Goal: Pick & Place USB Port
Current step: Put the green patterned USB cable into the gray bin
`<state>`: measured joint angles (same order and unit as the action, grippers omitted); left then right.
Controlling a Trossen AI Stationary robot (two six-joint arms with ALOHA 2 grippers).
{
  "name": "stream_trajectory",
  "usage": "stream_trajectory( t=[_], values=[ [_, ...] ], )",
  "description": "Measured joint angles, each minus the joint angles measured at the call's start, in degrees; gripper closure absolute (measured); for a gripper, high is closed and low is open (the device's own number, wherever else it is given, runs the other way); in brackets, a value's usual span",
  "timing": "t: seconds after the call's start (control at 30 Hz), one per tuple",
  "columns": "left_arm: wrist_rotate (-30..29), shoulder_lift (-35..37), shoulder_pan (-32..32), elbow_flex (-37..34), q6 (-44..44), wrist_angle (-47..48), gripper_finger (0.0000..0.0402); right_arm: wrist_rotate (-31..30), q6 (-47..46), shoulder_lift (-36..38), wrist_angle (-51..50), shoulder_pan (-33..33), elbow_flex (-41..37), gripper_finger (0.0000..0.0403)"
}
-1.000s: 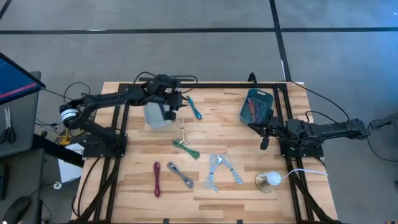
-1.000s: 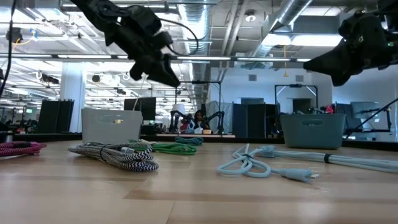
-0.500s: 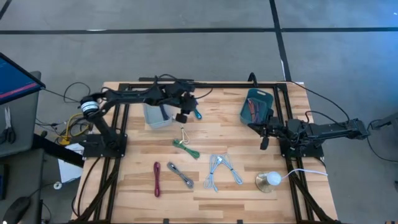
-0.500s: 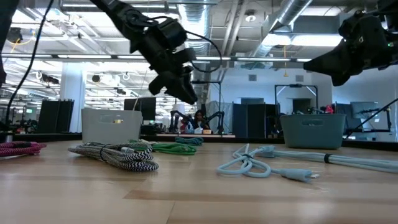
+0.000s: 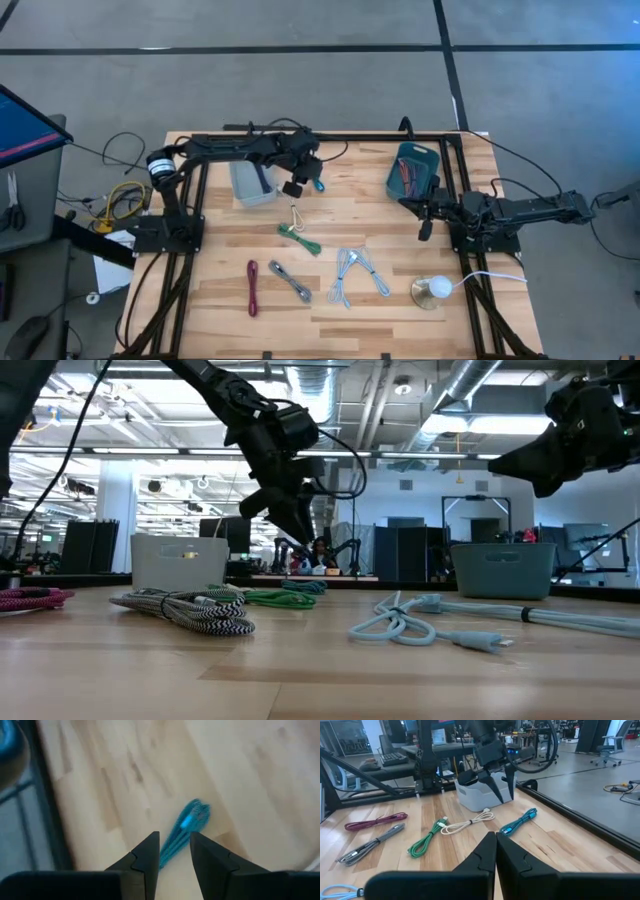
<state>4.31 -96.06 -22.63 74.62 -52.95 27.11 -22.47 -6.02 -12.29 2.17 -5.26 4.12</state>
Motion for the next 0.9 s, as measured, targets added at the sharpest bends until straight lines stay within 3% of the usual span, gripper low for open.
stream_trajectory(
  t=[0.13, 0.33, 0.6, 0.9],
  values=[
    [4.4, -1.1, 0.2, 0.0, 2.3, -0.1, 0.0293, 0.1, 0.0, 0.0, 0.0, 0.0, 0.0, 0.0402],
    [3.5, -5.3, 0.2, -0.1, 4.8, -1.2, 0.0290, 0.1, 0.0, 0.0, 0.0, 0.0, 0.0, 0.0402],
    [-1.7, -7.5, 0.2, -0.1, 5.5, -3.1, 0.0231, 0.1, 0.1, 0.0, 0.0, 0.0, 0.0, 0.0402],
    [3.3, -8.2, 0.1, -0.2, 5.7, -3.6, 0.0206, 0.0, 0.1, 0.0, 0.1, 0.0, 0.0, 0.0402]
  ],
)
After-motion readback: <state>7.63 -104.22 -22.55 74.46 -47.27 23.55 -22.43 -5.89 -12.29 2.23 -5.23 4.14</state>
